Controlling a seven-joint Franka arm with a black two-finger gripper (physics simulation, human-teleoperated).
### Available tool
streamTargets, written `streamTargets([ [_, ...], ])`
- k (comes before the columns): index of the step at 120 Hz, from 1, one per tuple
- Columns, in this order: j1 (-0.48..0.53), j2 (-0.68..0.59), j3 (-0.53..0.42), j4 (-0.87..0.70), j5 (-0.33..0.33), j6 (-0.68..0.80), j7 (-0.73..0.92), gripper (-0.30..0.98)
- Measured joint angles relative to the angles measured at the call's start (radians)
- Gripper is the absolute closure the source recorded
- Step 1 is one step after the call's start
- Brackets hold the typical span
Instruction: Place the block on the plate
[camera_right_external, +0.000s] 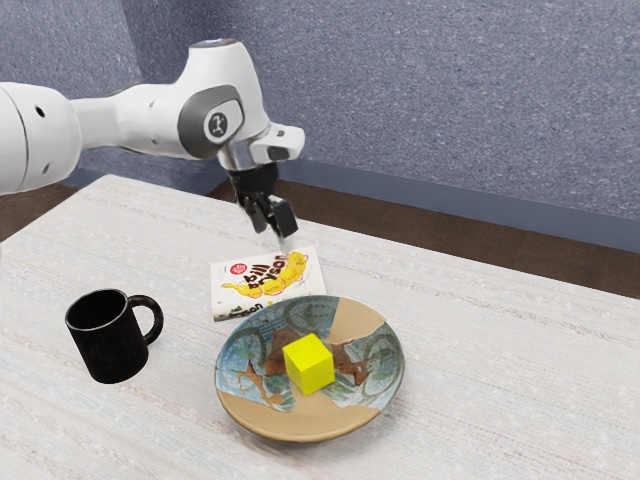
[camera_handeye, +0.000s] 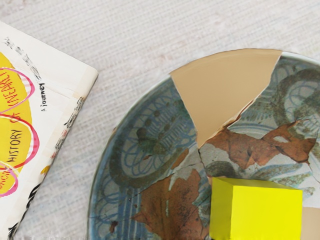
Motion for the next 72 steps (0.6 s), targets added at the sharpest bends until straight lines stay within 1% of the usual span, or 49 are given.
streamTargets([
  [19, 0.021, -0.080, 0.004, 0.090, 0.007, -0.114, -0.025, 0.01],
  [30, 0.021, -0.107, 0.003, 0.145, 0.026, -0.179, -0.038, 0.00],
  [48, 0.021, -0.152, 0.001, 0.159, 0.057, -0.241, -0.054, 0.00],
  [72, 0.020, -0.154, 0.001, 0.159, 0.067, -0.276, -0.070, 0.00],
])
